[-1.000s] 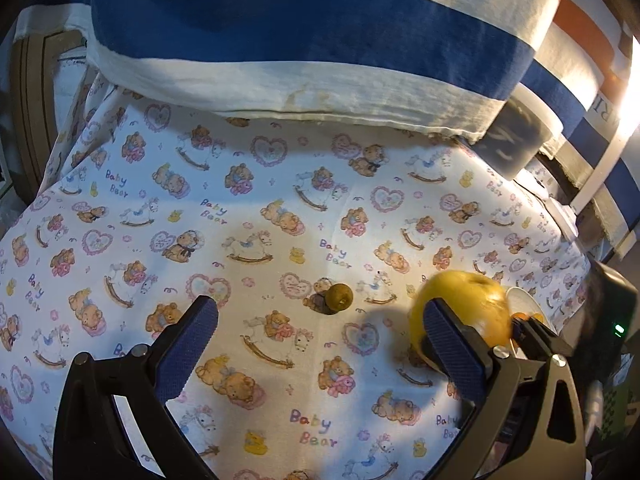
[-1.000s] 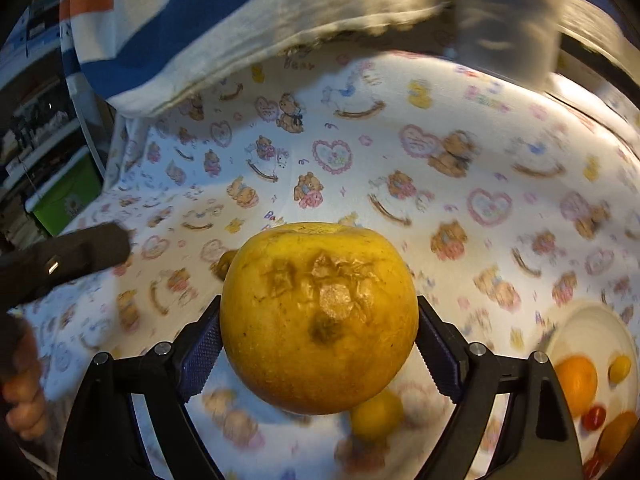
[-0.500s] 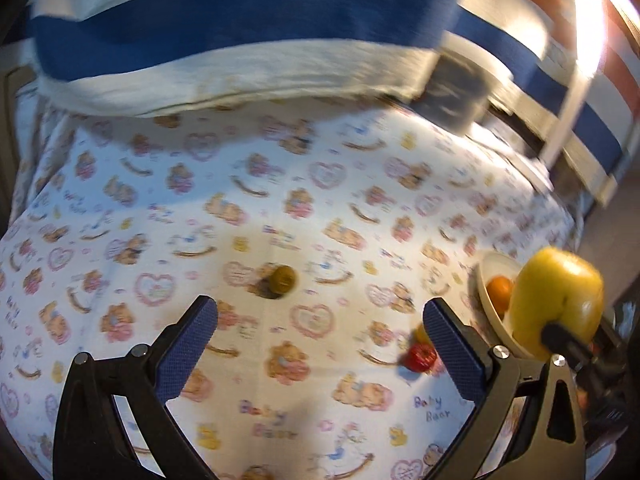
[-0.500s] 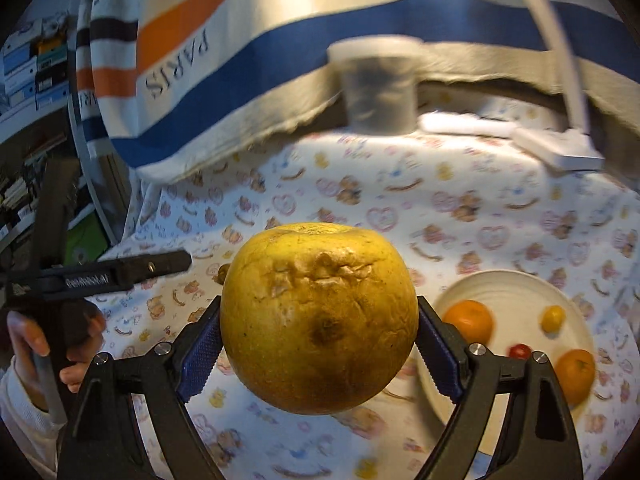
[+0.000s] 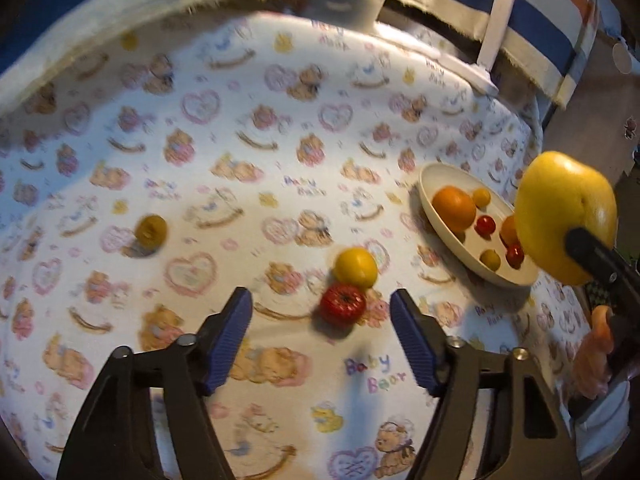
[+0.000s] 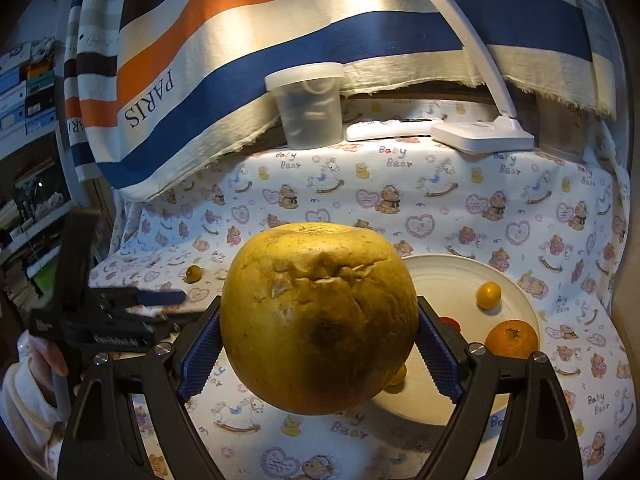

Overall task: Organize fruits
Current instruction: 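Grasp a small red tomato with the left tool while the right tool carries the grapefruit, then lower the red tomato onto the plate and open the left tool, then lower the grapefruit onto the plate and open the right tool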

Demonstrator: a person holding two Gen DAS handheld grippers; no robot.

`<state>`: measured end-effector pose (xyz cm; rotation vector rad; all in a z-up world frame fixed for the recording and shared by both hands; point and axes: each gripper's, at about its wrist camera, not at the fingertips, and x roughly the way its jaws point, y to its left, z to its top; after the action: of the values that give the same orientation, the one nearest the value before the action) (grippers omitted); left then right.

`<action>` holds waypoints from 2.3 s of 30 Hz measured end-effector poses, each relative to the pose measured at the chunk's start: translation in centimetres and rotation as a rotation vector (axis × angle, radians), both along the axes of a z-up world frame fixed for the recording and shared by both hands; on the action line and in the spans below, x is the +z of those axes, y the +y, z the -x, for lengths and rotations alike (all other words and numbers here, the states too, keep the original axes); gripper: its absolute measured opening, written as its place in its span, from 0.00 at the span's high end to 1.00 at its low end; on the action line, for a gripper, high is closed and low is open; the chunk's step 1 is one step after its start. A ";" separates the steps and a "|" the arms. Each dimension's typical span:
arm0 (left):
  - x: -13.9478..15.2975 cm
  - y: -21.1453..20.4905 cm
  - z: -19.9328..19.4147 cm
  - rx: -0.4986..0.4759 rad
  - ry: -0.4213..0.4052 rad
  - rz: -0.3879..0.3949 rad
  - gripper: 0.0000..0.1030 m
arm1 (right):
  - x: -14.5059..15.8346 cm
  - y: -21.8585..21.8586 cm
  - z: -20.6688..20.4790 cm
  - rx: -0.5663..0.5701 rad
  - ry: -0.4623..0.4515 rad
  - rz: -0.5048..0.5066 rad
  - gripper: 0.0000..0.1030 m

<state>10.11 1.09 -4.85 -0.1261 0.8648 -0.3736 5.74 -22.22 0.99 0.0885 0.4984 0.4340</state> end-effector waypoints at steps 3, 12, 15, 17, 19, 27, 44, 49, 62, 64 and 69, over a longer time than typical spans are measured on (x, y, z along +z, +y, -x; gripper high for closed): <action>-0.5 0.1 -0.1 0.000 0.019 0.013 0.36 | 0.4 -0.5 0.4 -0.020 -0.015 -0.013 0.14; -1.0 -0.7 -0.2 -0.045 0.040 0.040 0.56 | 0.9 -1.5 0.4 -0.038 -0.018 -0.048 0.14; -1.0 -1.1 0.0 -0.035 0.024 0.006 0.73 | 0.8 -1.5 0.4 -0.040 -0.014 -0.046 0.14; -0.9 -1.3 0.1 -0.045 0.014 0.003 0.74 | 0.8 -1.4 0.4 -0.045 -0.017 -0.045 0.14; -0.6 -1.4 0.5 -0.045 -0.012 0.000 0.74 | 0.8 -1.5 0.3 -0.054 -0.018 -0.049 0.14; 2.6 -3.1 2.2 -0.112 -0.125 -0.007 0.74 | 1.2 -3.6 -0.1 -0.115 -0.007 -0.122 0.14; 3.1 -14.2 -1.9 -0.250 -0.007 -0.011 0.74 | -0.1 -9.1 -3.2 -0.296 0.092 -0.173 0.14; 1.6 -14.7 -2.8 -0.233 0.011 0.003 0.74 | -1.2 -9.8 -4.7 -0.324 0.131 -0.159 0.14; 0.9 -15.1 -2.3 -0.279 -0.047 0.010 0.62 | -2.0 -8.9 -6.0 -0.326 0.160 -0.099 0.14; 1.4 -14.9 -1.9 -0.266 -0.080 0.000 0.54 | -1.9 -8.6 -6.8 -0.318 0.173 -0.082 0.14; 2.8 -13.7 -1.8 -0.193 -0.135 -0.017 0.53 | -1.4 -7.1 -8.7 -0.294 0.194 -0.016 0.14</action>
<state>11.91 -12.58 -2.04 -0.0009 0.7481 -0.5491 14.39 -29.29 -0.45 0.2181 0.6620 0.1419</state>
